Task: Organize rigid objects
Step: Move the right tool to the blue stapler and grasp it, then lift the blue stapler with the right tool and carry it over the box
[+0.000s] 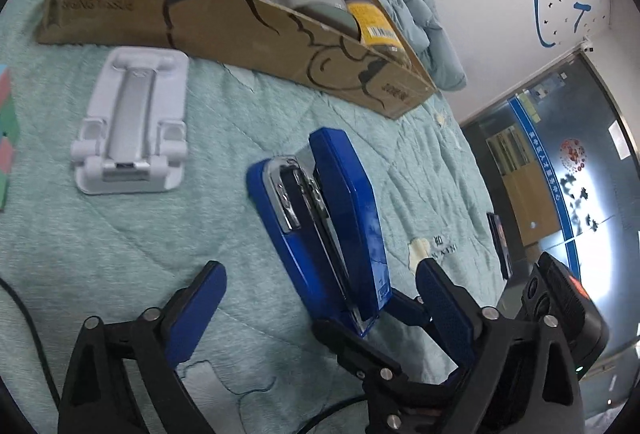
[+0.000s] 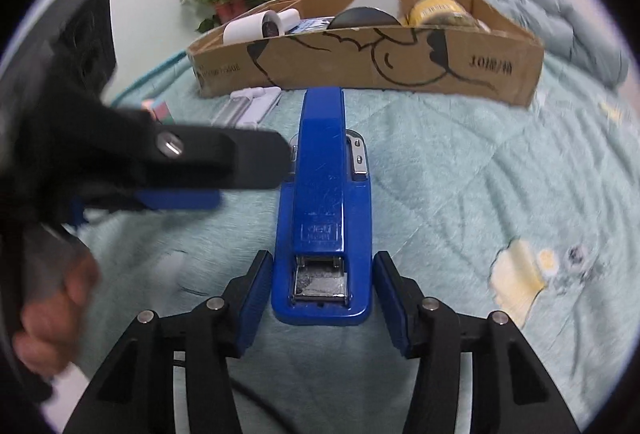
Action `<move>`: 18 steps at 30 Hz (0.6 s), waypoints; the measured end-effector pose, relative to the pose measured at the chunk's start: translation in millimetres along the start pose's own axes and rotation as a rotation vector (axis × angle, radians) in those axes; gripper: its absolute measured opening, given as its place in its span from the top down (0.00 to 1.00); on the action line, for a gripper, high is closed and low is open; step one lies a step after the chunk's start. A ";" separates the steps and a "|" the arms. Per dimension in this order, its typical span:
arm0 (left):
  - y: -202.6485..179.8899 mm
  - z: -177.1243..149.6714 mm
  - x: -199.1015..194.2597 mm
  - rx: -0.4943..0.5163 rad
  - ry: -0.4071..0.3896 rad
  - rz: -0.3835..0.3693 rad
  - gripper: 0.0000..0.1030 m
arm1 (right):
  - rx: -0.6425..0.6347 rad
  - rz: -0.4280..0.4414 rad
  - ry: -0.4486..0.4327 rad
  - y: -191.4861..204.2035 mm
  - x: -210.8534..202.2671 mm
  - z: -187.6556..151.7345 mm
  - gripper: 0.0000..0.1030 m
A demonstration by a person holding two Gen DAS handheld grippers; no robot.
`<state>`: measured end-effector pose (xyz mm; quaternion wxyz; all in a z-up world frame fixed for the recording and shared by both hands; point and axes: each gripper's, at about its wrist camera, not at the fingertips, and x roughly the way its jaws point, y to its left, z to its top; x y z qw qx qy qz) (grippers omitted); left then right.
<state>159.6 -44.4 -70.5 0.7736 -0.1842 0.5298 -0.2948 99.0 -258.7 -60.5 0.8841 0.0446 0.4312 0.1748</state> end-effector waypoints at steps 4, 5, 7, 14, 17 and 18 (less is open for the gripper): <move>-7.6 -3.0 10.6 0.041 0.025 0.015 0.23 | 0.108 0.059 0.035 -0.6 -6.2 -2.3 0.51; -9.4 -3.0 11.8 0.045 0.028 0.023 0.31 | 0.134 0.070 0.041 0.1 -7.9 -3.9 0.51; -12.0 -3.1 15.0 0.039 0.054 0.007 0.42 | 0.167 0.091 0.054 1.9 -10.5 -6.7 0.51; -21.8 -10.6 12.3 0.077 0.024 0.058 0.45 | 0.149 0.128 0.063 4.2 -8.0 -5.4 0.51; -20.6 -13.8 7.5 0.068 0.003 0.046 0.45 | 0.120 0.125 0.051 4.4 -9.9 -4.1 0.51; -18.8 -14.2 5.5 0.052 -0.002 0.037 0.46 | 0.111 0.126 0.047 5.0 -11.2 -4.5 0.51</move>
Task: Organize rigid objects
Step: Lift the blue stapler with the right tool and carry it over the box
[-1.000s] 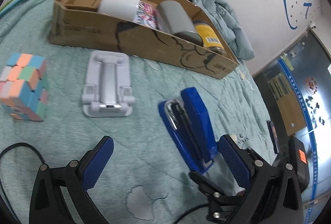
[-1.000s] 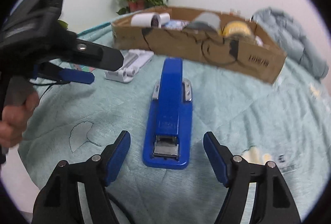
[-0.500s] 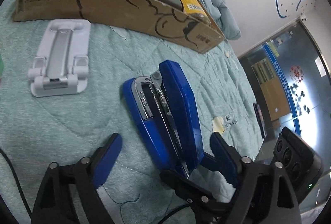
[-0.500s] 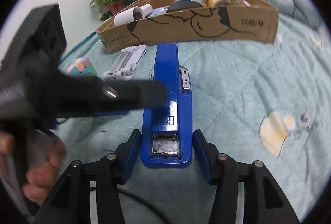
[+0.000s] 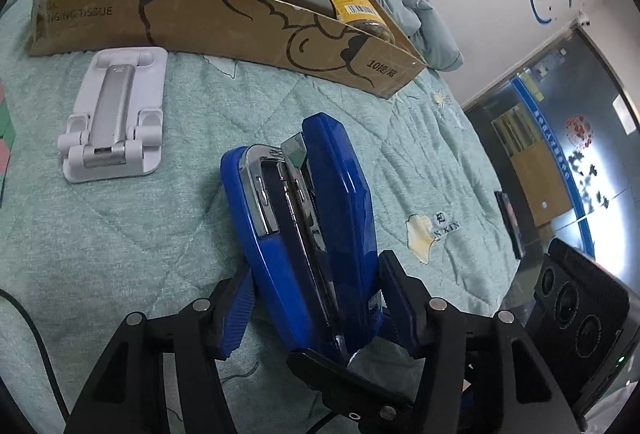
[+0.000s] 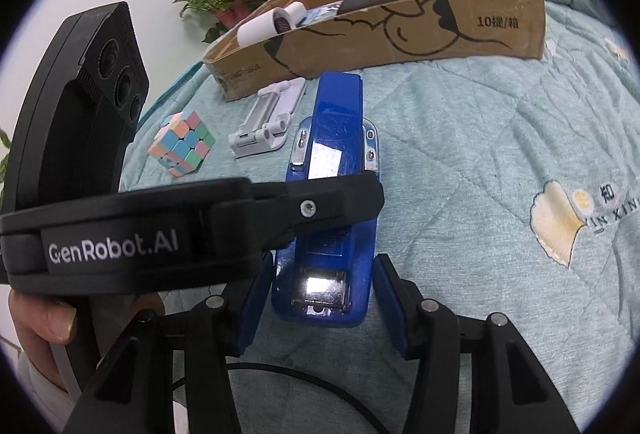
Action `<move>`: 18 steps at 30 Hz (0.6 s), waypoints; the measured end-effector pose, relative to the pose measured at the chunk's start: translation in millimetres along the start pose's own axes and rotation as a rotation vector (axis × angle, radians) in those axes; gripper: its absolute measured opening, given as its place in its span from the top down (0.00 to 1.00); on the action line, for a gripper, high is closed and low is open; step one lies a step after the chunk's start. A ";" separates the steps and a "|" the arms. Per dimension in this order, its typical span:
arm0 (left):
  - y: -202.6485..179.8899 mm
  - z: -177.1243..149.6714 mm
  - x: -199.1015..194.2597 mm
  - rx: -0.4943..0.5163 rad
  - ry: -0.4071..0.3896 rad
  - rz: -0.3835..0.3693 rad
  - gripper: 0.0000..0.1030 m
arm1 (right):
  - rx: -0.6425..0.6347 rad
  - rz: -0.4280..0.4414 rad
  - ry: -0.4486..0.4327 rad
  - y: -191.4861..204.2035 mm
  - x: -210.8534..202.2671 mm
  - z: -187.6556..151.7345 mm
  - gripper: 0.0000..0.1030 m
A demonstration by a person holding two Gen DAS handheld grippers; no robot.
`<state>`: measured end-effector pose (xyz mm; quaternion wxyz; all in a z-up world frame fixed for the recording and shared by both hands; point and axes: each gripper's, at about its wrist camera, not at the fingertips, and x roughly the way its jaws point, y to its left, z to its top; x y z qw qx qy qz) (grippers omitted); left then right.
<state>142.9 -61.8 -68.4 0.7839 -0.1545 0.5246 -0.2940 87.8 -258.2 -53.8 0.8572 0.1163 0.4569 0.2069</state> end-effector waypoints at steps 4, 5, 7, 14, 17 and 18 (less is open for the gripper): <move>-2.1 0.3 -12.8 0.004 -0.027 -0.008 0.46 | -0.033 -0.001 -0.028 5.1 -5.2 1.2 0.51; -3.1 1.6 -18.3 0.010 -0.036 -0.007 0.46 | -0.039 -0.002 -0.035 6.9 -6.8 1.7 0.51; -5.4 5.2 -28.9 0.024 -0.055 -0.010 0.46 | -0.056 -0.006 -0.064 12.7 -15.4 1.7 0.51; -17.6 45.3 -67.6 0.087 -0.147 -0.016 0.47 | -0.110 -0.023 -0.160 32.3 -30.9 32.9 0.51; -16.7 72.0 -83.6 0.117 -0.178 -0.019 0.47 | -0.139 -0.038 -0.197 42.4 -30.7 54.7 0.51; -16.4 81.1 -88.2 0.127 -0.187 -0.017 0.47 | -0.144 -0.040 -0.210 45.3 -29.9 63.7 0.51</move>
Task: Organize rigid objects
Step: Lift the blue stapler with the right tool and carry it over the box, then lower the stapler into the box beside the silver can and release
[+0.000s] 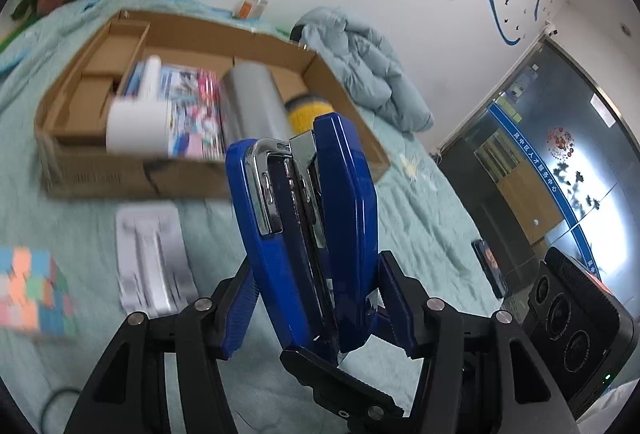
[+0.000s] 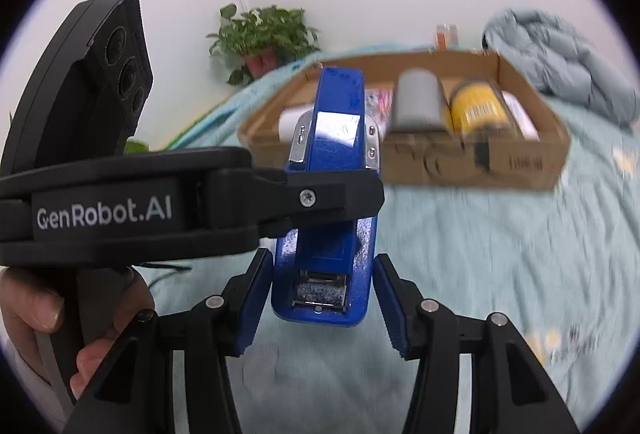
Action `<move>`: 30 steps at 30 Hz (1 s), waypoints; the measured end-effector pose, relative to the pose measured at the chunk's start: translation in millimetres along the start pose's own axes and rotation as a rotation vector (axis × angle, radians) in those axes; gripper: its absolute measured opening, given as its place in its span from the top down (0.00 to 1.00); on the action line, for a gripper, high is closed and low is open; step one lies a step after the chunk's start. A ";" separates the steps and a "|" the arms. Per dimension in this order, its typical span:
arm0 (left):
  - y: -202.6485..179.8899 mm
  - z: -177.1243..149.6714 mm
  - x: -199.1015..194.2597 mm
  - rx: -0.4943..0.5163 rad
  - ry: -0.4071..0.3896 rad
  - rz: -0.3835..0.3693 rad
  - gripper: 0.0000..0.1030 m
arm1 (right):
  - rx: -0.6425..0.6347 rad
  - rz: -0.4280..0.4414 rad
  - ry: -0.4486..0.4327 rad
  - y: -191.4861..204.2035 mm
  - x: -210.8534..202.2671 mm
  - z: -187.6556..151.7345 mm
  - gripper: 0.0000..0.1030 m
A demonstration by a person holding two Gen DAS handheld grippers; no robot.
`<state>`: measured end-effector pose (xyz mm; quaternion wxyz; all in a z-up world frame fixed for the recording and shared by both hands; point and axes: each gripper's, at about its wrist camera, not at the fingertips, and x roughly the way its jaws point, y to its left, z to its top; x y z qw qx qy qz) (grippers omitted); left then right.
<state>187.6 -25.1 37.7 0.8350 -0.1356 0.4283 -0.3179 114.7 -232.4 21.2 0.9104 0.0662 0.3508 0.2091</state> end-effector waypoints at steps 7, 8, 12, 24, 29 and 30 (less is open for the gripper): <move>21.3 77.1 1.0 0.055 -0.009 -0.012 0.47 | -0.022 -0.019 -0.037 4.3 31.8 63.1 0.51; 25.8 88.8 5.1 0.059 -0.002 -0.013 0.48 | -0.017 -0.019 -0.028 2.2 36.9 68.7 0.51; 47.3 130.7 31.5 0.047 0.035 -0.022 0.48 | 0.000 -0.034 0.008 -8.2 67.7 97.0 0.51; 125.8 179.1 114.6 -0.090 0.185 -0.052 0.52 | 0.091 -0.054 0.151 -31.4 139.8 132.0 0.58; 126.6 176.3 122.7 -0.057 0.222 -0.022 0.50 | 0.093 -0.065 0.163 -32.5 150.0 122.3 0.57; 126.6 175.5 122.7 -0.057 0.227 -0.018 0.50 | 0.092 -0.070 0.162 -31.2 150.6 121.2 0.57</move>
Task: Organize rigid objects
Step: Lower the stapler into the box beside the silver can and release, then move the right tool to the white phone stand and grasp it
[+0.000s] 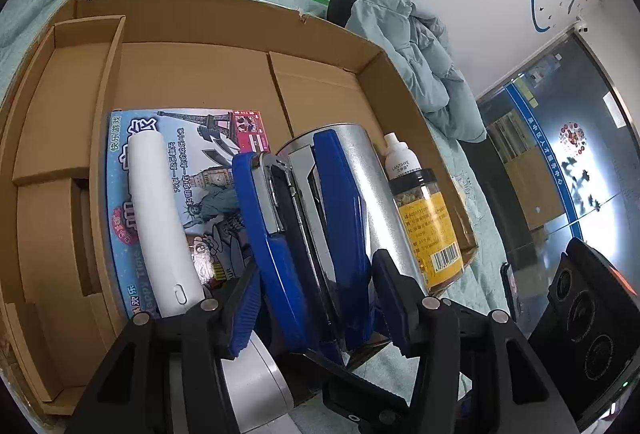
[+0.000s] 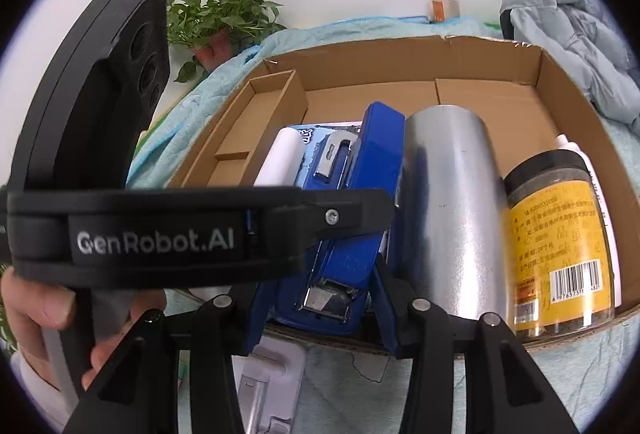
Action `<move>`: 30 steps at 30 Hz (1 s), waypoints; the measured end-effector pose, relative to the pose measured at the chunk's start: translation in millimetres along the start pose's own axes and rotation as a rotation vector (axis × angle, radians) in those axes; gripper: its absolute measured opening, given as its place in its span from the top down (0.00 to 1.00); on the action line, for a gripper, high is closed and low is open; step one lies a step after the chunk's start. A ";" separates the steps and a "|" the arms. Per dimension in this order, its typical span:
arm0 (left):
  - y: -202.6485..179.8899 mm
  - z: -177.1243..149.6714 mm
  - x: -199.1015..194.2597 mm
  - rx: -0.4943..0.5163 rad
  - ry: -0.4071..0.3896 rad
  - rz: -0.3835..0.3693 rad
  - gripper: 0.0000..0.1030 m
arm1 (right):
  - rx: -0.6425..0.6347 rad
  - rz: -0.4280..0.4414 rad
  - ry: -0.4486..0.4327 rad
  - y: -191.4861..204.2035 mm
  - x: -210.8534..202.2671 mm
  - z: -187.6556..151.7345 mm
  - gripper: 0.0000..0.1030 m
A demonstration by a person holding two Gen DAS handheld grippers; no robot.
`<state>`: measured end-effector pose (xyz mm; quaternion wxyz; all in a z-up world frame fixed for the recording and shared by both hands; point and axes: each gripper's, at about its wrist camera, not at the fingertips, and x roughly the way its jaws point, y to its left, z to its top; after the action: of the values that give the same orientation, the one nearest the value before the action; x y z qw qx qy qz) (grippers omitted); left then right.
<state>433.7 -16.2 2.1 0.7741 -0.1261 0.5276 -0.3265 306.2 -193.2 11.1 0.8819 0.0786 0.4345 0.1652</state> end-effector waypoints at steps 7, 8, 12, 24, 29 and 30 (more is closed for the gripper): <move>-11.4 -0.8 -12.7 0.027 -0.048 0.088 0.38 | -0.051 -0.069 -0.015 7.6 -0.1 -0.5 0.57; -11.6 -1.4 -20.9 0.024 -0.080 0.096 0.31 | -0.061 -0.101 -0.034 8.5 -4.1 -1.6 0.57; -17.8 -10.4 -57.8 0.031 -0.210 0.146 0.30 | -0.076 -0.056 -0.061 12.3 -16.1 -5.5 0.29; -39.9 -146.5 -145.6 0.097 -0.557 0.639 0.01 | -0.182 -0.157 -0.163 12.7 -52.9 -82.1 0.00; -49.0 -180.2 -184.0 0.088 -0.578 0.760 0.01 | -0.183 -0.119 -0.152 18.3 -62.9 -98.5 0.00; -54.6 -184.5 -191.0 0.103 -0.577 0.789 0.01 | -0.190 -0.113 -0.154 21.4 -68.2 -103.0 0.00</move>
<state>203.5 92.0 95.9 0.9586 0.0363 0.2822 0.0141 181.1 -198.2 4.7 0.9240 -0.0176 0.3515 0.1494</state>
